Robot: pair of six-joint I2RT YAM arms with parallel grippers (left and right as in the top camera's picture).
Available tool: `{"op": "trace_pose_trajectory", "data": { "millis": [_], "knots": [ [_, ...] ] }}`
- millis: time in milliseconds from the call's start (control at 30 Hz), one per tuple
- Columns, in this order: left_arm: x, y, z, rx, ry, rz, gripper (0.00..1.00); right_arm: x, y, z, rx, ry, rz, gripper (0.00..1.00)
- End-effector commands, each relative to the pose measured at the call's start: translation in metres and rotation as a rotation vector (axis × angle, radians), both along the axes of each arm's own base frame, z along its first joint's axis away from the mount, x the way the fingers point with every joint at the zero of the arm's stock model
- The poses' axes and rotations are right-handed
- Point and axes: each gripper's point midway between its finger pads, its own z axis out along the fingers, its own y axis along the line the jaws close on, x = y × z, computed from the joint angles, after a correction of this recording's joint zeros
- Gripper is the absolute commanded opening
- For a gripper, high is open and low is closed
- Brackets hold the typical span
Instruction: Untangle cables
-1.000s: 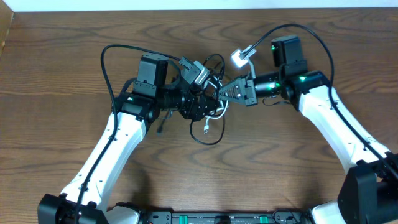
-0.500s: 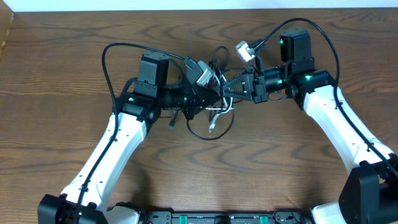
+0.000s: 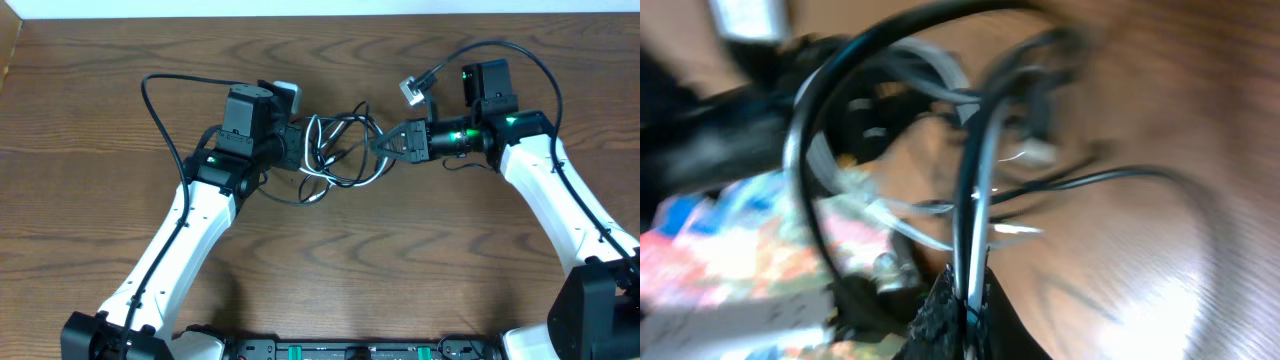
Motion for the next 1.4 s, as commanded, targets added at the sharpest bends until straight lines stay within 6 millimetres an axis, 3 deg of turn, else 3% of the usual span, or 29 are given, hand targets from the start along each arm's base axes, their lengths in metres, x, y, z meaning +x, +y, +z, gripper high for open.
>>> {"op": "trace_pose_trajectory", "data": {
  "millis": [0,100,200,367,600,867,933,1033,1133,1200,1233,1267,1367],
  "knots": [
    [0.010,0.039,0.001,0.126,-0.027,0.196,0.08,0.022,-0.041,-0.022,-0.219,-0.004,-0.179,0.01],
    [0.009,0.046,-0.002,0.156,-0.019,0.218,0.08,0.025,-0.068,-0.039,-0.329,0.046,-0.262,0.01],
    [0.010,0.051,-0.002,0.175,-0.024,0.236,0.08,0.025,-0.109,-0.060,-0.480,0.113,-0.368,0.01],
    [0.011,0.057,-0.002,0.160,-0.017,0.269,0.08,0.018,-0.162,-0.080,-0.648,0.218,-0.510,0.01],
    [0.011,0.057,-0.002,0.126,-0.004,0.286,0.08,0.013,-0.196,-0.085,-0.685,0.287,-0.599,0.01],
    [0.010,0.022,0.006,-0.027,0.003,0.150,0.08,0.016,-0.160,-0.071,-0.529,0.256,-0.497,0.01],
    [0.011,0.024,0.006,-0.017,-0.002,0.161,0.07,0.014,-0.153,-0.071,-0.535,0.245,-0.469,0.01],
    [0.013,0.047,0.000,0.085,-0.007,0.252,0.08,0.010,-0.143,-0.072,-0.541,0.234,-0.432,0.08],
    [0.009,0.082,-0.009,0.239,0.002,0.374,0.16,0.007,-0.128,-0.072,-0.546,0.213,-0.384,0.40],
    [0.007,0.097,-0.013,0.284,0.018,0.435,0.16,0.004,-0.115,-0.072,-0.550,0.183,-0.338,0.58],
    [0.005,0.109,-0.015,0.290,0.031,0.500,0.17,0.004,-0.110,-0.072,-0.552,0.174,-0.323,0.64],
    [0.003,0.119,-0.016,0.285,0.043,0.552,0.28,0.002,-0.102,-0.071,-0.552,0.156,-0.298,0.69],
    [0.000,0.143,-0.019,0.242,0.075,0.675,0.41,0.001,-0.084,-0.069,-0.547,0.116,-0.256,0.75]
  ]
}}
